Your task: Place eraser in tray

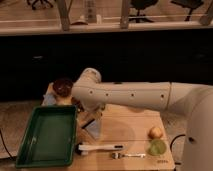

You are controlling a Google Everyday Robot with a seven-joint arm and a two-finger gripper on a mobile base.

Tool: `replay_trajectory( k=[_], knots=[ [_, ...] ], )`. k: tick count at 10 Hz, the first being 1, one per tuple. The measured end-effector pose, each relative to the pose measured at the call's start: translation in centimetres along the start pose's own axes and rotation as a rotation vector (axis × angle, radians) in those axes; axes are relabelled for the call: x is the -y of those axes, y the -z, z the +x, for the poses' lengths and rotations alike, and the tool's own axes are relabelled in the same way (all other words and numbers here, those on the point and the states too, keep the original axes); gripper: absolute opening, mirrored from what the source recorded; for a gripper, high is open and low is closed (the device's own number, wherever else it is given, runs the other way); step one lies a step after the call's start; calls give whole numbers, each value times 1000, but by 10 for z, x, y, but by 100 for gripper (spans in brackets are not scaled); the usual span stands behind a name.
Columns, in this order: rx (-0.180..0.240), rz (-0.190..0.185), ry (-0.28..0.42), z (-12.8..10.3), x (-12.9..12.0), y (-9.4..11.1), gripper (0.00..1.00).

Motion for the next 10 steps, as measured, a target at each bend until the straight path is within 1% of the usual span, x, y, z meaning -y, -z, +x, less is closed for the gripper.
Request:
replay_trajectory(
  k=[3,7,8,10],
  knots=[
    [17,11,58,-26,24,1,1],
    [30,6,123,-40,33,-6,1],
    [39,11,150,-54,42,-9,1],
    [48,16,190,-71,55,-14,1]
  ],
)
